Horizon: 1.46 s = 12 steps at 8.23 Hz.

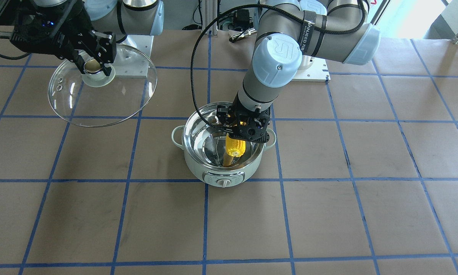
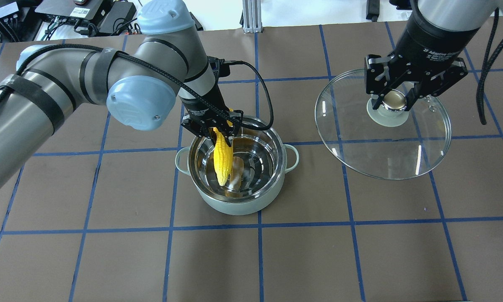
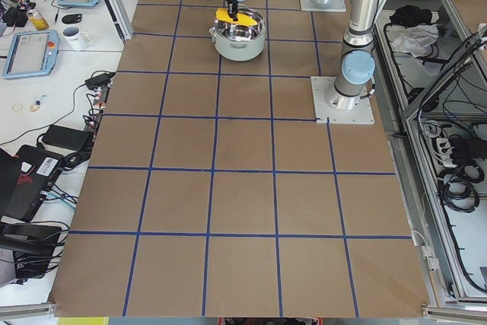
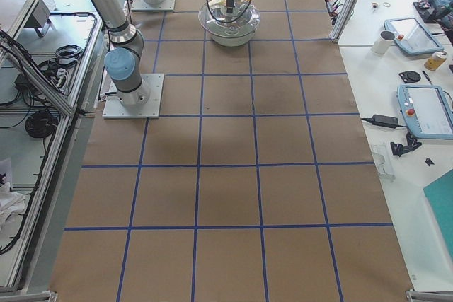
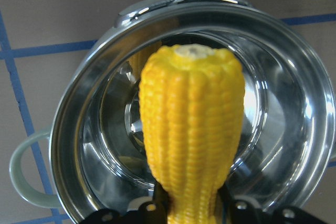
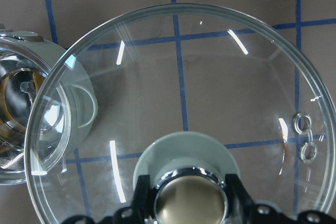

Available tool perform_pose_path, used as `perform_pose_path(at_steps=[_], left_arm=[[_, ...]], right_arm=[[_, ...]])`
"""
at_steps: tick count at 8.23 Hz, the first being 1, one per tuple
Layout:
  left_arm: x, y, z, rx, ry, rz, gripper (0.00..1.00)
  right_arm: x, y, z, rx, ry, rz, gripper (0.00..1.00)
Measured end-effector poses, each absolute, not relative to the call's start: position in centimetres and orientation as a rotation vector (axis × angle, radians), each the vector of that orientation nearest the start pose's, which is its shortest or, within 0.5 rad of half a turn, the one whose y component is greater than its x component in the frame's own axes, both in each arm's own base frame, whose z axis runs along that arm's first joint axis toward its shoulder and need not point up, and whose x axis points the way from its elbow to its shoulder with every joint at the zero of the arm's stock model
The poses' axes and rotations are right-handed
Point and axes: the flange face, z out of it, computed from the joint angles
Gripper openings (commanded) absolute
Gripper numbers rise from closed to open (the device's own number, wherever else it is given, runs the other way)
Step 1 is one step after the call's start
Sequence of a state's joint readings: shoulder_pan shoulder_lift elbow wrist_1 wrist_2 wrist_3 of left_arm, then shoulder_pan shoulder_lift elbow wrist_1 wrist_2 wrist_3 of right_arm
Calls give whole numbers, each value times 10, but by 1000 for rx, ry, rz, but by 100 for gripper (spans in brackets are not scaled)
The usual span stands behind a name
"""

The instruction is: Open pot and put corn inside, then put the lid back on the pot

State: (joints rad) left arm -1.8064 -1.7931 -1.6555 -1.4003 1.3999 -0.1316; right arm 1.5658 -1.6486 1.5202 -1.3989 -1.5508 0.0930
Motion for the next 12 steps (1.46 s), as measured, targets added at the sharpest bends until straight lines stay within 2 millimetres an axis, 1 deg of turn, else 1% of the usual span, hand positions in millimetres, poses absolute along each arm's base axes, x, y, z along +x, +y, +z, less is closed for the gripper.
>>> perform_pose_path(at_steps=[2,3,4,5,6,7,8,10,12], left_arm=[[-290,-501,324,196,3250,337,0],[-294,-500,318,212,3241,358,0],[-297,-499,313,214,3237,372,10],[-298,-500,310,212,3235,380,56],[-299,-500,307,220,3230,387,87],[-299,-501,303,226,3225,393,100],[-299,-502,302,227,3222,394,100],[-298,-502,306,213,3218,390,100],[-291,-501,318,202,3201,378,100]], right_arm=[[133,-452,533,152,3119,71,31],[133,-451,533,152,3118,71,31],[133,-451,533,152,3117,72,31],[133,-451,533,152,3117,73,31],[133,-450,534,152,3117,72,31],[134,-449,534,151,3115,74,31],[134,-448,534,151,3113,75,31],[134,-448,534,139,3113,77,31],[134,-447,534,134,3111,79,31]])
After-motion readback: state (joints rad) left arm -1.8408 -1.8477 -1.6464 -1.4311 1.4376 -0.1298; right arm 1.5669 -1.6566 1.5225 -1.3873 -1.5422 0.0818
